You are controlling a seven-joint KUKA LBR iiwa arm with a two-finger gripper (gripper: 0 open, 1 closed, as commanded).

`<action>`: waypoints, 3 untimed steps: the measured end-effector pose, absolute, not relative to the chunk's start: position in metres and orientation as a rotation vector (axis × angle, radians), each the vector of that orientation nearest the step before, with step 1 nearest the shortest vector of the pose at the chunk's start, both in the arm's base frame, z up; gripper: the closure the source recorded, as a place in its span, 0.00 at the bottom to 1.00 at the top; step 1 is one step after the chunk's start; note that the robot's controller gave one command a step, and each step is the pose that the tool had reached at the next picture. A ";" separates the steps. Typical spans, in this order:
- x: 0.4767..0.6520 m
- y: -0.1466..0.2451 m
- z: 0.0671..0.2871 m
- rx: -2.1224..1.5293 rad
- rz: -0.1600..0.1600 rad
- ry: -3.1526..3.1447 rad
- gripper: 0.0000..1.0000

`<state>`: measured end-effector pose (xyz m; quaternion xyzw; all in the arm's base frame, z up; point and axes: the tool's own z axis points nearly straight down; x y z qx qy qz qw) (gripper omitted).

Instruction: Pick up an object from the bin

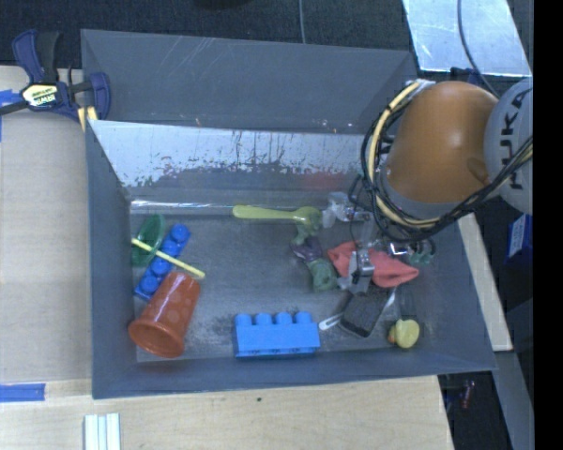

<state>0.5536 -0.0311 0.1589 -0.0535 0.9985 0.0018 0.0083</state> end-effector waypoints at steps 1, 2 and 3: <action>0.563 -0.075 0.112 0.114 0.007 3.121 0.00; 0.563 -0.115 0.073 -0.075 0.015 3.115 1.00; 0.563 -0.115 0.073 -0.075 0.015 3.115 1.00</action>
Offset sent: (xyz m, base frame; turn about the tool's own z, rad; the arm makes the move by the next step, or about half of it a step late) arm 0.0072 -0.0856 -0.0889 0.0579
